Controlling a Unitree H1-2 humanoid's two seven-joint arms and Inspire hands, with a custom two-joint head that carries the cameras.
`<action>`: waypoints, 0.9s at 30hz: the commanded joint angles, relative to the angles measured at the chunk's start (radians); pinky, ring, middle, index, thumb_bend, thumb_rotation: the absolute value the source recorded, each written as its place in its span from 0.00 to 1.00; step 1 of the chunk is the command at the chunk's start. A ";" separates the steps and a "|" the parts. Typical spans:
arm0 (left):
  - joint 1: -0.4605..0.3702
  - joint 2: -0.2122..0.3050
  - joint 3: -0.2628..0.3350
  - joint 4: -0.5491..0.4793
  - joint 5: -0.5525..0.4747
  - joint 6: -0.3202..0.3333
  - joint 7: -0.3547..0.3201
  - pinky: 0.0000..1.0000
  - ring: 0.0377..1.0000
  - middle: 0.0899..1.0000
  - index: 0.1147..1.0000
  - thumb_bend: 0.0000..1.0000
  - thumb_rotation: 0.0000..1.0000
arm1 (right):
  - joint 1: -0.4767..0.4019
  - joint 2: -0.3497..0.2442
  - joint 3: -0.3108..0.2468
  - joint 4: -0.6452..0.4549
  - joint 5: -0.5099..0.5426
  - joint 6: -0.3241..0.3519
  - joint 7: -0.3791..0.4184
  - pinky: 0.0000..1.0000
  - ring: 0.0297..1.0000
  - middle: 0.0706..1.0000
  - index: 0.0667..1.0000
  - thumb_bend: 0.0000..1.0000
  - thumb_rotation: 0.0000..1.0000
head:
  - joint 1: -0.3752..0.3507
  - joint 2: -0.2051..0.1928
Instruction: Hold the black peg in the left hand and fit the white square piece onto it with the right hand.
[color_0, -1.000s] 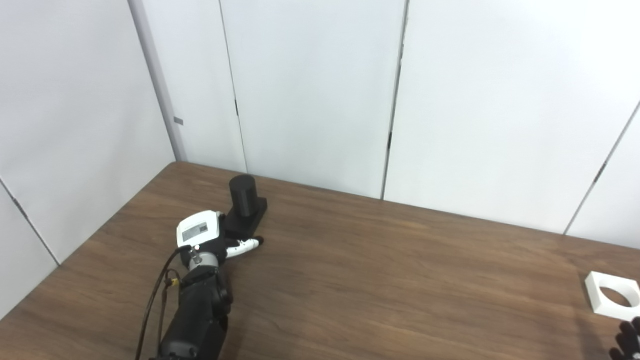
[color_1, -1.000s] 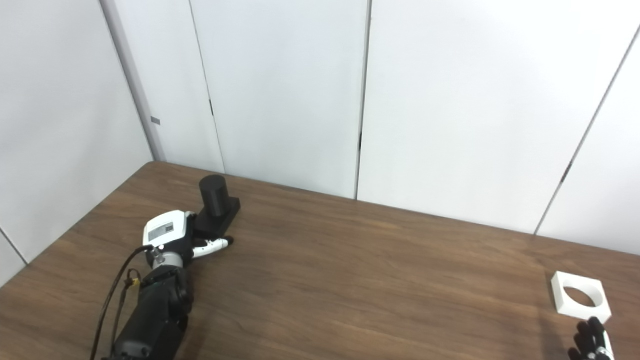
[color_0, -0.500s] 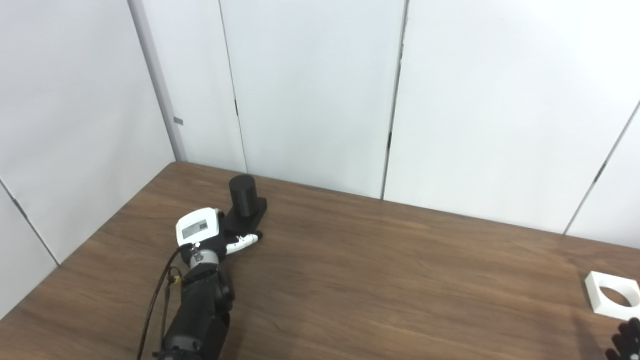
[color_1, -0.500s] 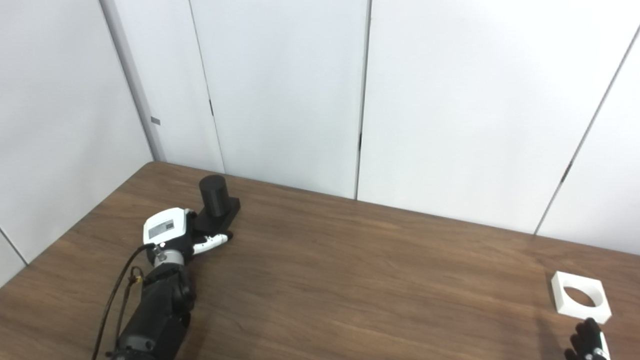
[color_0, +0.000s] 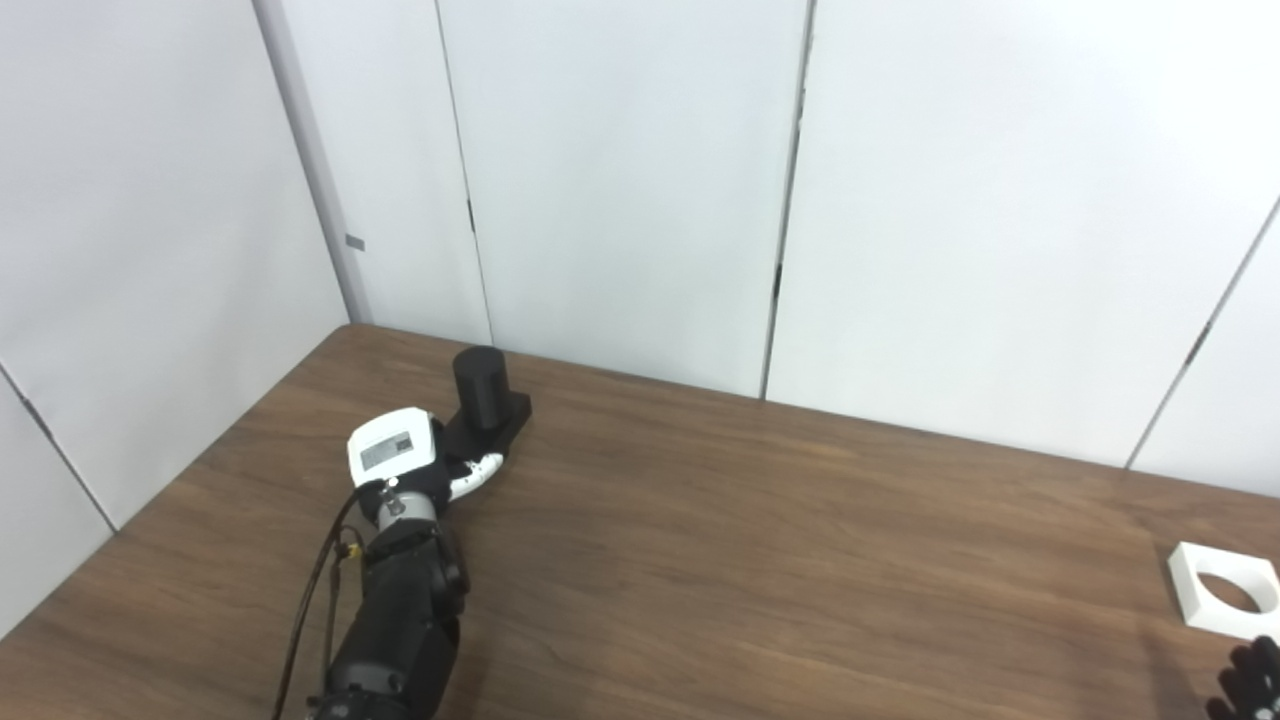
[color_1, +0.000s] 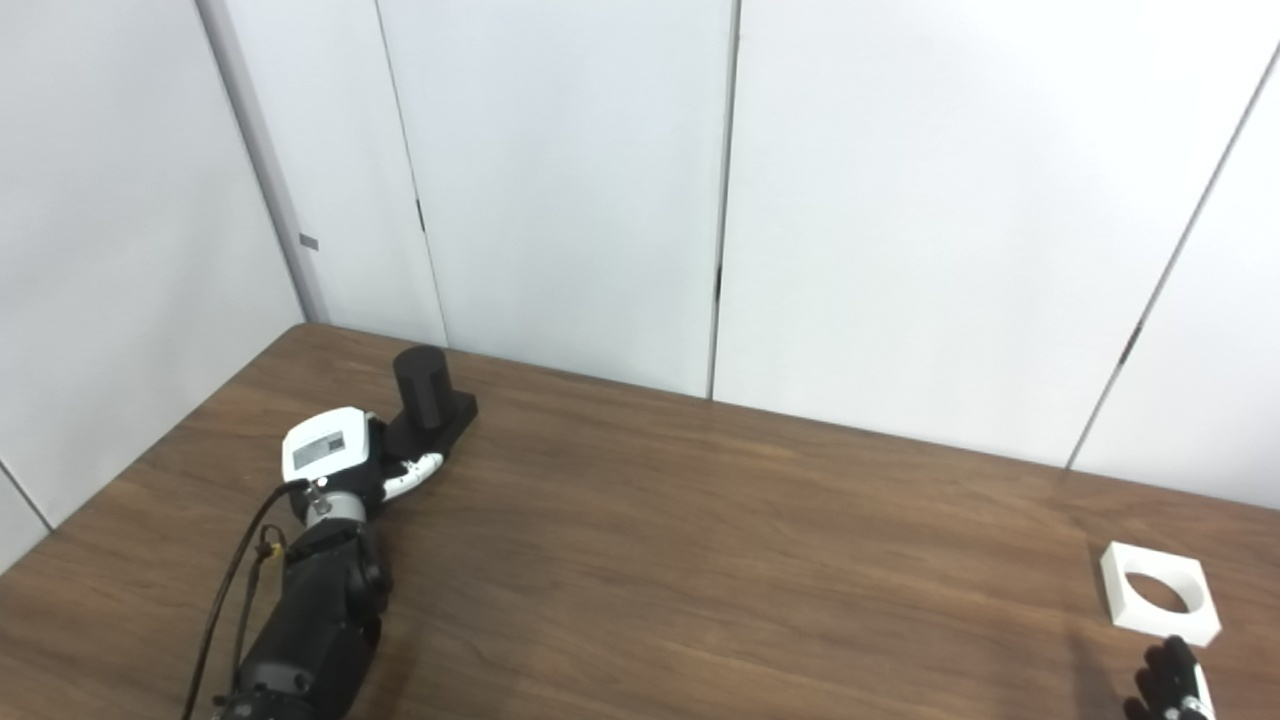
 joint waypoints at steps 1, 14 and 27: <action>-0.029 0.020 -0.011 -0.031 -0.023 0.003 0.034 0.75 0.80 0.77 0.63 0.57 0.53 | 0.033 0.032 0.014 0.008 0.007 0.001 0.000 1.00 1.00 1.00 1.00 0.58 0.96 | 0.001 0.000; -0.008 0.048 -0.064 -0.057 -0.174 0.002 0.116 0.73 0.79 0.72 0.42 0.52 0.07 | 0.035 0.025 0.014 -0.001 -0.002 0.010 -0.006 1.00 1.00 1.00 1.00 0.54 0.98 | 0.002 0.008; 0.014 0.078 -0.104 -0.073 -0.314 -0.042 0.164 0.63 0.72 0.67 0.42 0.52 0.05 | 0.037 0.030 0.020 -0.030 0.008 0.046 -0.007 1.00 1.00 1.00 1.00 0.54 0.97 | -0.013 0.018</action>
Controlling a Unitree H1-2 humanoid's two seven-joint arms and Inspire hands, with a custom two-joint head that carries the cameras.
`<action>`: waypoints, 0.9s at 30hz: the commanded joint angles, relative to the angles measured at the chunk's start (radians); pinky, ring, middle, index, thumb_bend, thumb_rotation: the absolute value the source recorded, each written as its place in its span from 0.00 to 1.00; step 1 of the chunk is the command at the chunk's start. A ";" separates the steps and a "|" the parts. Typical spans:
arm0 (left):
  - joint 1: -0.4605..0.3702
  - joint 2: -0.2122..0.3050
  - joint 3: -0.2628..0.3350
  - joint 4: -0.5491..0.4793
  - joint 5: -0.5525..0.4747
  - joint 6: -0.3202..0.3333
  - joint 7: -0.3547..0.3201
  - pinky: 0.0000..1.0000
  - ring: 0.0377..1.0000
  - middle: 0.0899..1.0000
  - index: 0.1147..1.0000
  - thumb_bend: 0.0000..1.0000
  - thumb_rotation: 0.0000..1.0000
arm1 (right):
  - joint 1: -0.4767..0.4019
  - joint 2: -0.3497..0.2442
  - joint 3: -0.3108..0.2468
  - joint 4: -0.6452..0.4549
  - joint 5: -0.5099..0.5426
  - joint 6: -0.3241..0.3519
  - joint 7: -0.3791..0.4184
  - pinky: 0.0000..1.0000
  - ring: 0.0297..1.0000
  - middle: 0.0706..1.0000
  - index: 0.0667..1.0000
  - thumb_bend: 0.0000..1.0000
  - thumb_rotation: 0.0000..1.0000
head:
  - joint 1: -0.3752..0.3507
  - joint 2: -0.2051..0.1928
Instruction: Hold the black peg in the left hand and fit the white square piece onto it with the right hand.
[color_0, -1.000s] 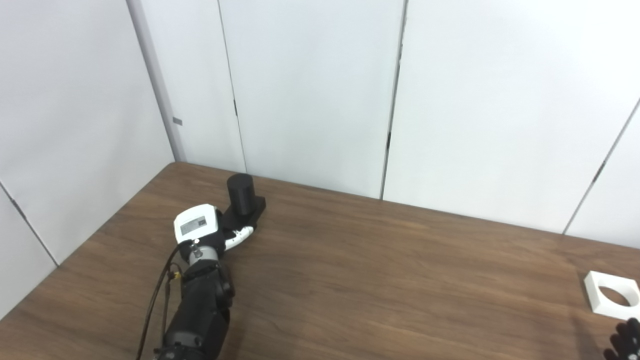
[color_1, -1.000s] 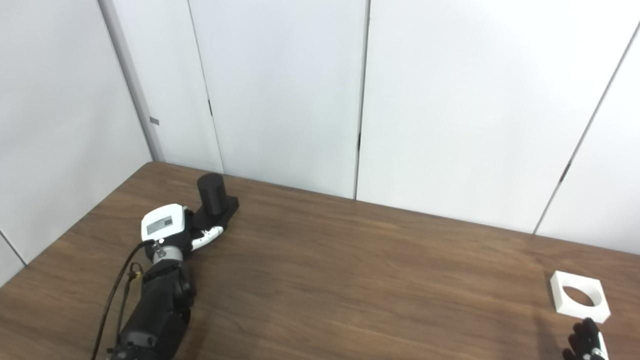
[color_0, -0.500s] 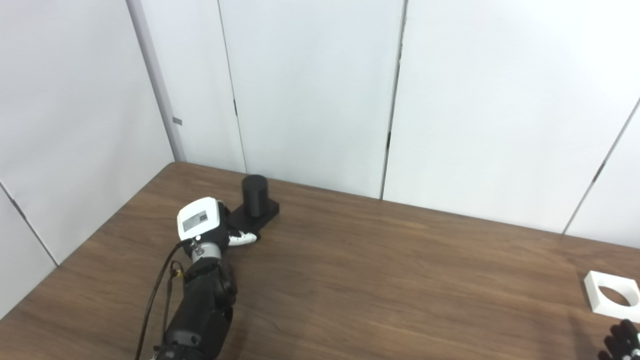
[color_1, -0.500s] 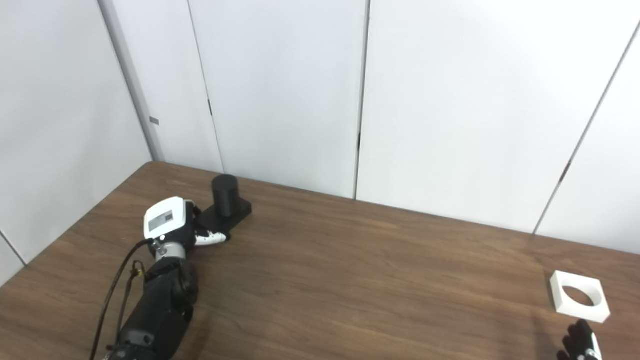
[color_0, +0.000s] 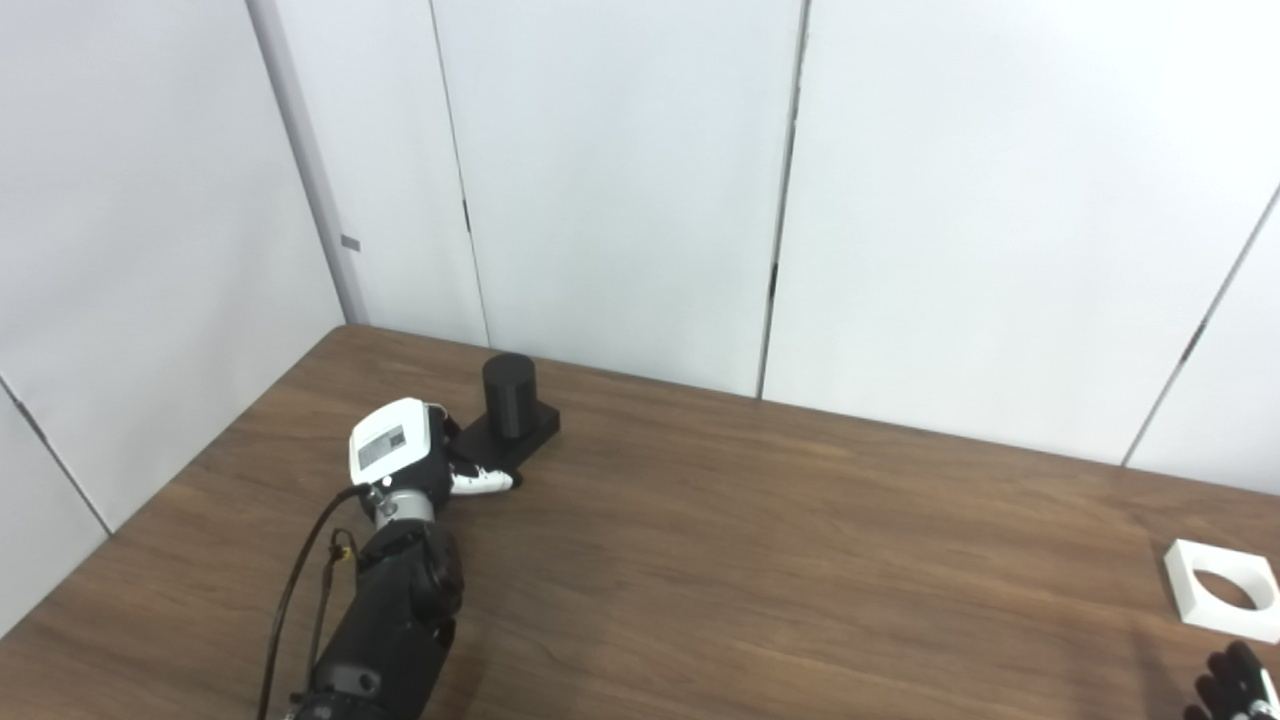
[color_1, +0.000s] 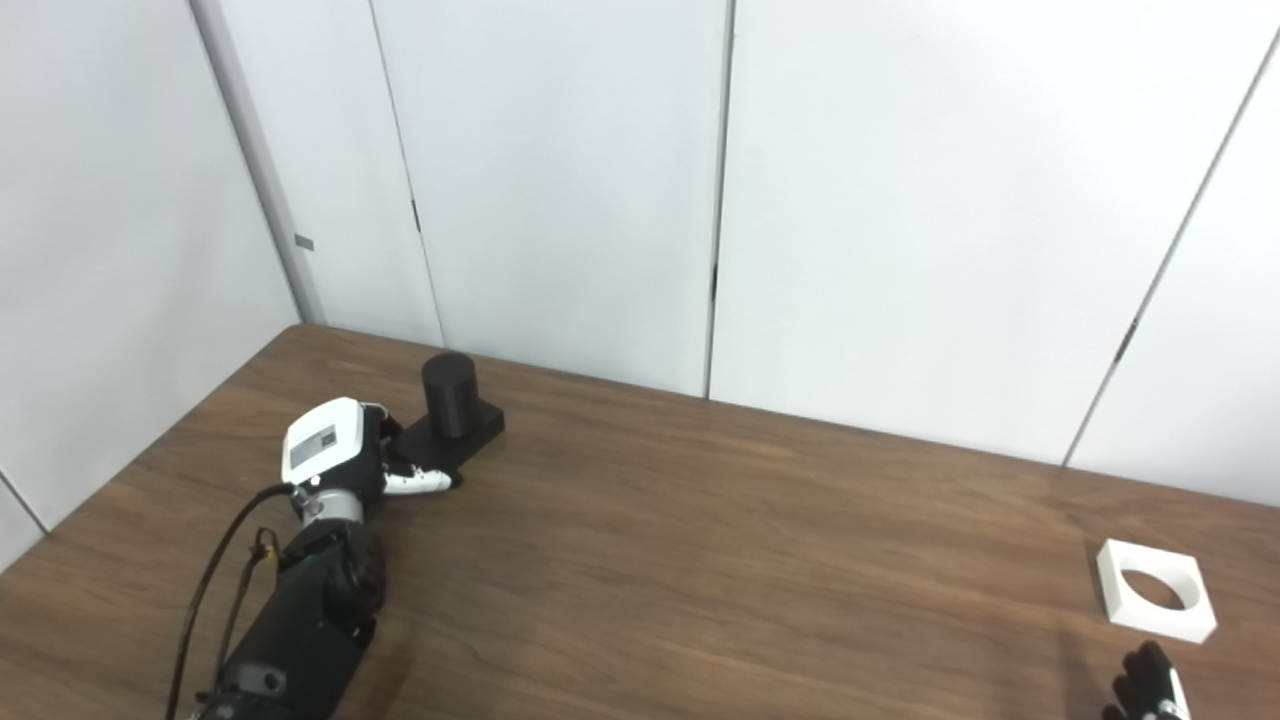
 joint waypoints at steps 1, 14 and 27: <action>-0.004 0.026 -0.012 -0.043 -0.033 -0.037 0.017 0.63 0.73 0.67 0.42 0.51 0.05 | 0.021 0.029 0.006 -0.006 0.007 -0.005 -0.004 1.00 1.00 0.99 1.00 0.53 0.97 | -0.001 0.002; 0.144 0.057 -0.116 -0.394 -0.157 -0.100 -0.142 0.63 0.75 0.72 0.42 0.50 0.05 | 0.037 0.036 0.034 -0.071 -0.033 0.054 -0.042 1.00 1.00 0.99 1.00 0.51 1.00 | -0.046 0.032; 0.264 0.107 -0.220 -0.647 -0.198 -0.218 -0.349 0.69 0.79 0.74 0.42 0.51 0.06 | 0.039 0.053 0.066 -0.112 -0.074 0.094 -0.083 1.00 1.00 0.94 1.00 0.52 1.00 | -0.139 0.069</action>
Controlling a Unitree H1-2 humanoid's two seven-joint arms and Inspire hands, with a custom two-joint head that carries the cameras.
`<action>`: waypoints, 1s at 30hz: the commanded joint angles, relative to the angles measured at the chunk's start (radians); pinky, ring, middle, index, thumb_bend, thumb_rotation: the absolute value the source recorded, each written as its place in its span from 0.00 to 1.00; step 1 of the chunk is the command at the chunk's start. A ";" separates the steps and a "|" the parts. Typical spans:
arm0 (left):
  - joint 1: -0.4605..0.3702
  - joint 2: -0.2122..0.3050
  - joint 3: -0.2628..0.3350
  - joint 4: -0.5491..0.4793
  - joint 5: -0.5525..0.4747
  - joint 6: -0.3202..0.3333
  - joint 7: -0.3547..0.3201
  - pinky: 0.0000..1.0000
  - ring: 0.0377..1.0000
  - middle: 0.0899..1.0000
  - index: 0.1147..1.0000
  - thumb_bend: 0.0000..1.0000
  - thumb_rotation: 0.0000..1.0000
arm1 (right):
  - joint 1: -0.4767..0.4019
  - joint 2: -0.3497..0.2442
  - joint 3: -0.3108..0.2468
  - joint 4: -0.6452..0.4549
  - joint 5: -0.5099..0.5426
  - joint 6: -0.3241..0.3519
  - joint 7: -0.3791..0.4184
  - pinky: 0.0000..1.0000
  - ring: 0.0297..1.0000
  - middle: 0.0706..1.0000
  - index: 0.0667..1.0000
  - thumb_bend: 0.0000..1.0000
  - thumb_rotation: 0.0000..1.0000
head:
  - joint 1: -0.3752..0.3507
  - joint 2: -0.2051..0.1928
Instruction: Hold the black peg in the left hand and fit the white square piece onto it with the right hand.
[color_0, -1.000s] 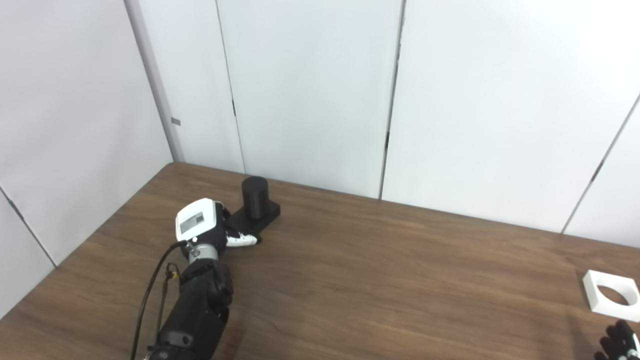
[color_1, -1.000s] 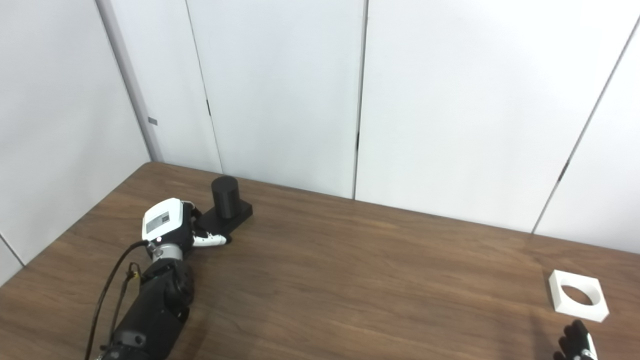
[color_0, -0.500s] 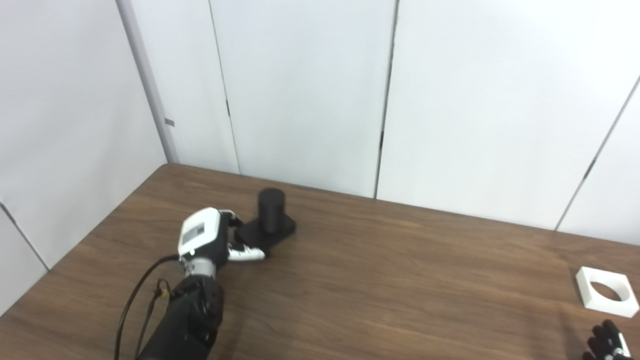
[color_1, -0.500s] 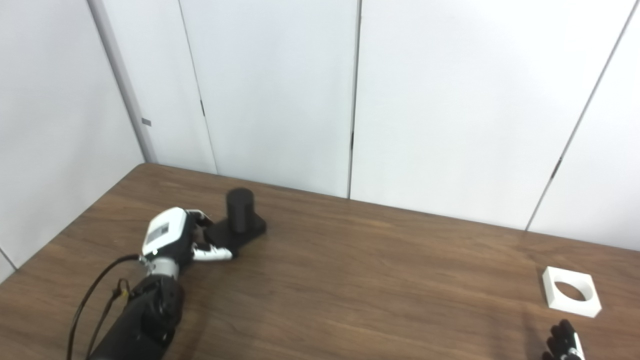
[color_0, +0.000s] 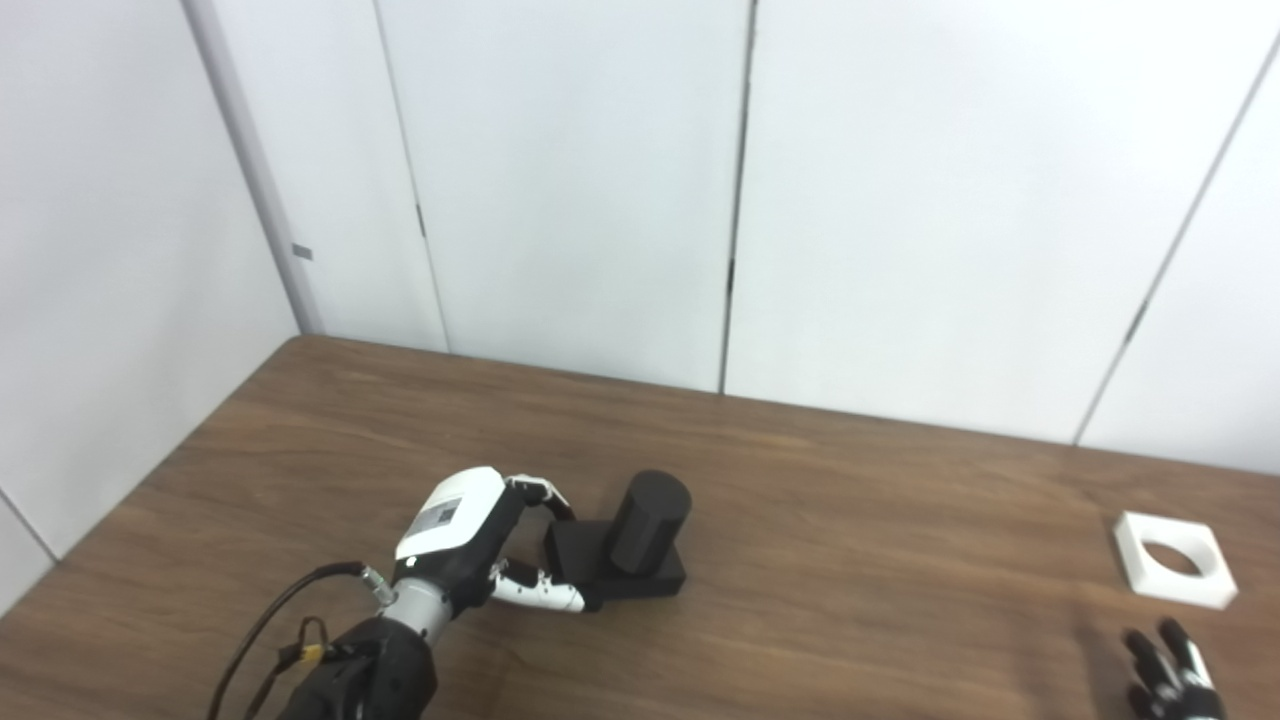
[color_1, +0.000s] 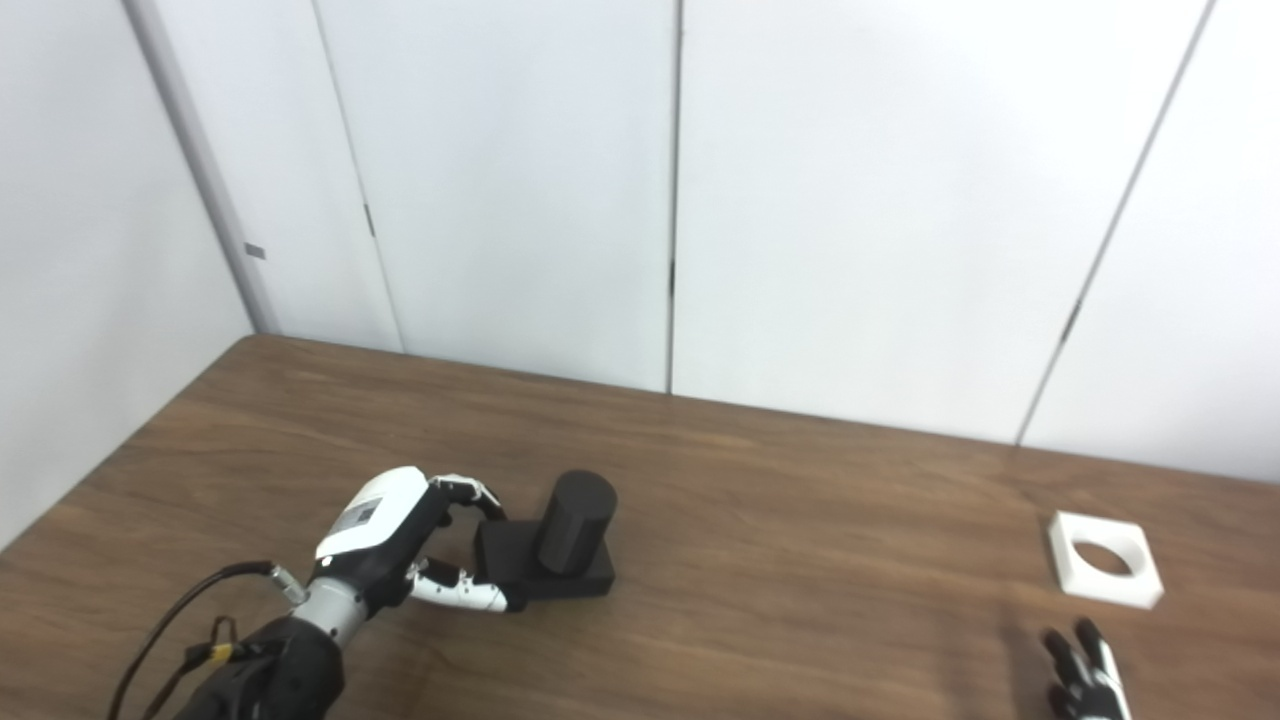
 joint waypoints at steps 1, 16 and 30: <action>-0.014 0.030 -0.007 -0.051 0.004 -0.042 -0.015 0.69 0.80 0.75 0.42 0.51 0.06 | 0.013 0.044 0.009 -0.033 -0.007 0.010 -0.005 1.00 1.00 0.94 1.00 0.52 0.99 | -0.006 0.002; 0.087 0.003 -0.117 -0.078 -0.059 -0.188 -0.125 0.84 0.87 0.79 0.42 0.51 0.05 | 0.021 0.059 0.045 -0.057 -0.061 0.045 -0.052 1.00 0.99 0.91 0.99 0.56 1.00 | -0.097 0.053; 0.126 -0.045 -0.229 -0.078 0.024 -0.263 -0.132 1.00 0.89 0.77 0.42 0.51 0.06 | 0.009 0.073 0.081 -0.095 -0.092 0.096 -0.089 1.00 0.99 0.90 0.98 0.60 0.98 | -0.178 0.112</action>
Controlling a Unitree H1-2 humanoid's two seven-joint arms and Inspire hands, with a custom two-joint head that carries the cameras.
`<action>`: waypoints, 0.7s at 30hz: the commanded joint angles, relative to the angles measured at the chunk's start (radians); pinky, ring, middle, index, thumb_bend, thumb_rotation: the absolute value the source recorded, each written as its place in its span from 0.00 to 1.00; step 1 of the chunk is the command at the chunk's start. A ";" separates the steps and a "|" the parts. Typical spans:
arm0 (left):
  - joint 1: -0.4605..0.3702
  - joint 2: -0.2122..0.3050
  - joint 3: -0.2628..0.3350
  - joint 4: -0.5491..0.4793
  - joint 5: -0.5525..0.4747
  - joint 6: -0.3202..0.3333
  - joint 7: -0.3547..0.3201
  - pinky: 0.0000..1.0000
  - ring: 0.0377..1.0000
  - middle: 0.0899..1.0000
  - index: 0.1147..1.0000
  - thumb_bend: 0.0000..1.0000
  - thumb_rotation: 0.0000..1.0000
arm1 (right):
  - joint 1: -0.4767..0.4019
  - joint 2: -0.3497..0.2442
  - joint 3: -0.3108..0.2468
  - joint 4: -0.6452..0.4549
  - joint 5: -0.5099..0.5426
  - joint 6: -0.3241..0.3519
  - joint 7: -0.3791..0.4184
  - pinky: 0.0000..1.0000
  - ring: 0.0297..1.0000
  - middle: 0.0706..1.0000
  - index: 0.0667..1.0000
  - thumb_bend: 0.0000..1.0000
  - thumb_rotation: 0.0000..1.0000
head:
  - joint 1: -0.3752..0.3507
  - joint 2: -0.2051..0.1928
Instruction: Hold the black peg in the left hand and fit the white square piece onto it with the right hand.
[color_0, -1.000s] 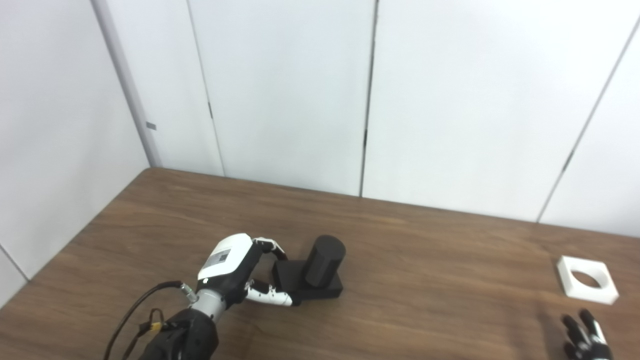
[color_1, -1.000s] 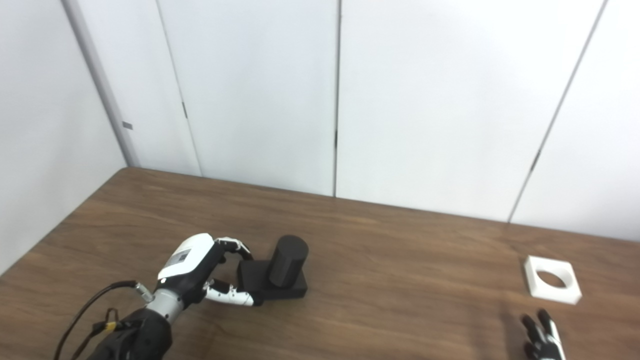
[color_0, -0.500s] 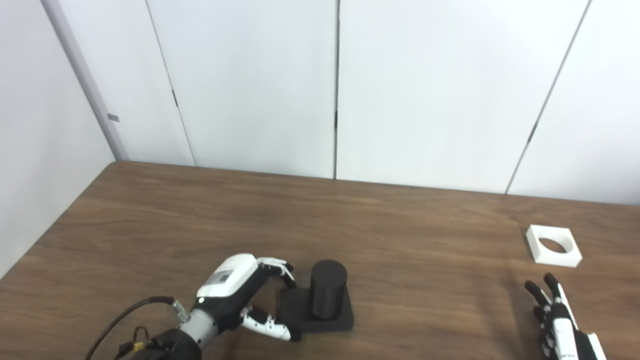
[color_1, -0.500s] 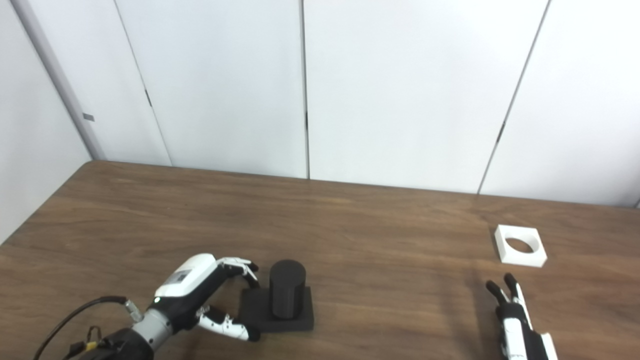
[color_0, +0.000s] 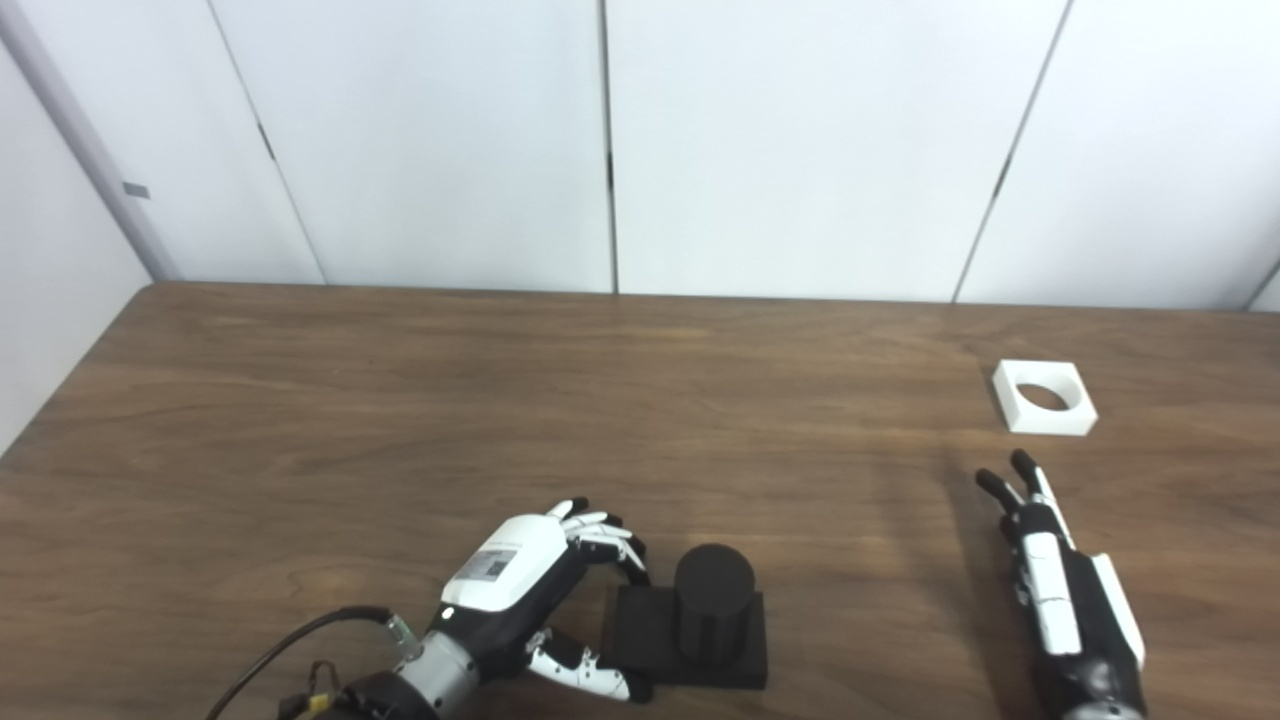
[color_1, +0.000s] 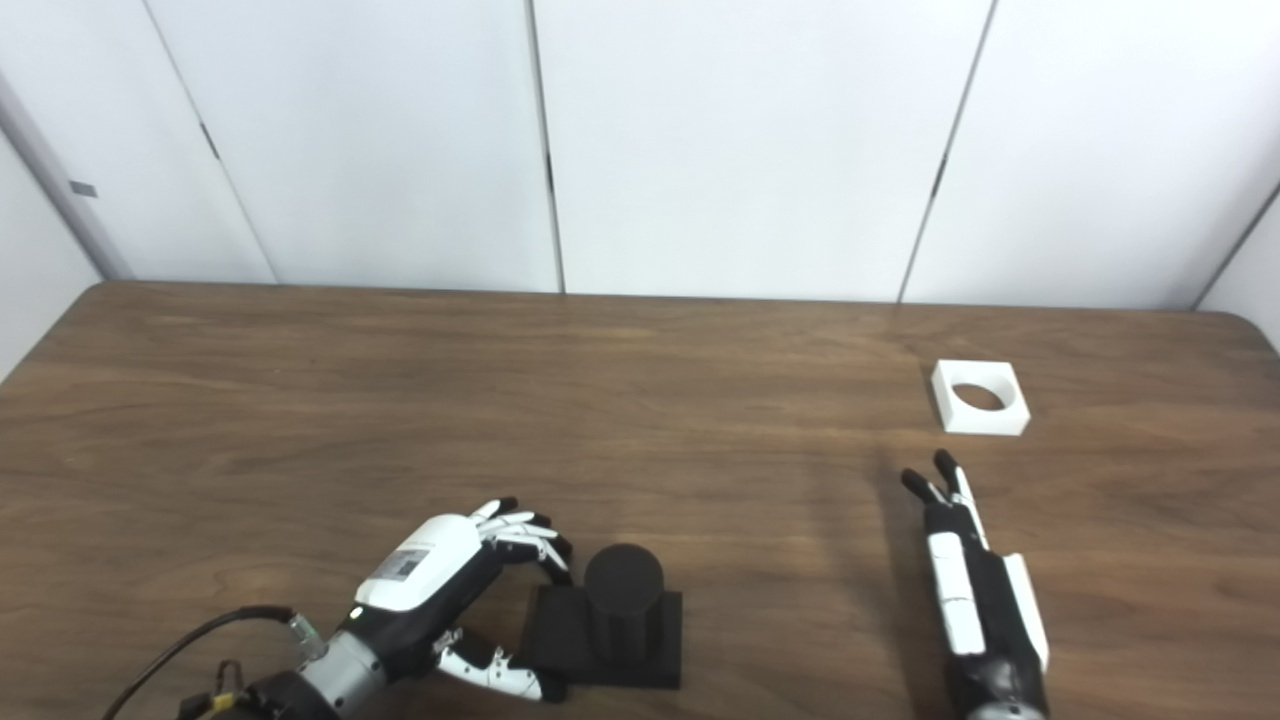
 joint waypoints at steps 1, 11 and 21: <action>0.011 0.007 -0.028 -0.019 0.022 -0.017 -0.039 1.00 0.89 0.77 0.42 0.51 0.06 | 0.004 0.068 0.010 -0.034 0.002 0.007 -0.003 1.00 0.99 0.90 0.97 0.61 0.97 | -0.009 0.004; 0.025 0.011 -0.074 -0.039 0.030 -0.028 -0.079 1.00 0.89 0.77 0.42 0.51 0.06 | -0.009 0.081 0.042 -0.042 -0.003 0.009 -0.020 1.00 0.97 0.90 0.98 0.58 0.97 | -0.090 0.033; 0.047 -0.016 -0.054 -0.017 0.103 -0.008 -0.026 1.00 0.88 0.78 0.42 0.51 0.05 | -0.013 0.074 0.055 -0.043 0.000 0.000 -0.026 1.00 0.94 0.90 0.98 0.56 0.96 | -0.118 0.038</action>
